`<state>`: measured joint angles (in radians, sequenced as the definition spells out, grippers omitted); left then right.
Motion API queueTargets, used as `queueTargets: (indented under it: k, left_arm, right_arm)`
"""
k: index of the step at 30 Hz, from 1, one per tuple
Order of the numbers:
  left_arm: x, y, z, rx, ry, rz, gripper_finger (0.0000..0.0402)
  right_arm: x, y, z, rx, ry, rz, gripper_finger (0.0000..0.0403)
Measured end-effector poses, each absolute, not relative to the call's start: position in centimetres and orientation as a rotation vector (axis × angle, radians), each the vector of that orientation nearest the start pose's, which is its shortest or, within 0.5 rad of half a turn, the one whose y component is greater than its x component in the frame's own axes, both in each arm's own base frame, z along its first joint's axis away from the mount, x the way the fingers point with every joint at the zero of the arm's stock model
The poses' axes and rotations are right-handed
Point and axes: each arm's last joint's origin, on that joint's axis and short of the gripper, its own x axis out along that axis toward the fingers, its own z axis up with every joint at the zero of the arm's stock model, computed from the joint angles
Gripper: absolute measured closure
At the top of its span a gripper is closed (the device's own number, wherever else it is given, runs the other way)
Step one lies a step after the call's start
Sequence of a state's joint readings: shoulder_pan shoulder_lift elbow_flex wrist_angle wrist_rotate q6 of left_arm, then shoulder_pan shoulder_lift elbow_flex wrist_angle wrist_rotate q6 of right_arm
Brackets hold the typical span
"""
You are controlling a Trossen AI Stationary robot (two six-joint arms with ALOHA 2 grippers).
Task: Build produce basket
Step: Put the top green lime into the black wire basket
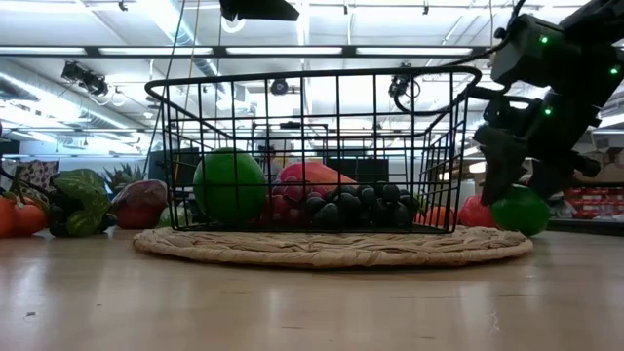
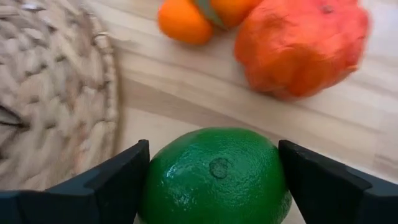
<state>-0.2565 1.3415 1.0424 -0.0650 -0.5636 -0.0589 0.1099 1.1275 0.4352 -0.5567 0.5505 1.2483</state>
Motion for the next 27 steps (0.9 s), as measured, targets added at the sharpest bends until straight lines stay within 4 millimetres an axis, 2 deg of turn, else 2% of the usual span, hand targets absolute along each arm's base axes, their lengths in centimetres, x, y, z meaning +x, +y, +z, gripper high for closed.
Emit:
queueTargets:
  k: [8,11,16,27]
  left_arm:
    - [29.2,-6.1,31.3,0.088,0.326,0.313,0.0065]
    - [29.2,-6.1,31.3,0.087,0.326,0.313,0.0065]
    - [29.2,-6.1,31.3,0.087,0.325,0.313,0.0065]
    - [29.2,-6.1,31.3,0.087,0.325,0.313,0.0065]
  right_arm:
    - [17.2,1.0,14.7,0.688,0.713,-0.918,0.0057]
    - [17.8,1.1,15.5,0.663,0.686,-0.884,0.0057]
    - [19.1,0.9,18.4,0.563,0.618,-0.885,0.0057]
    - [21.9,0.5,27.3,0.316,0.422,-0.887,0.0057]
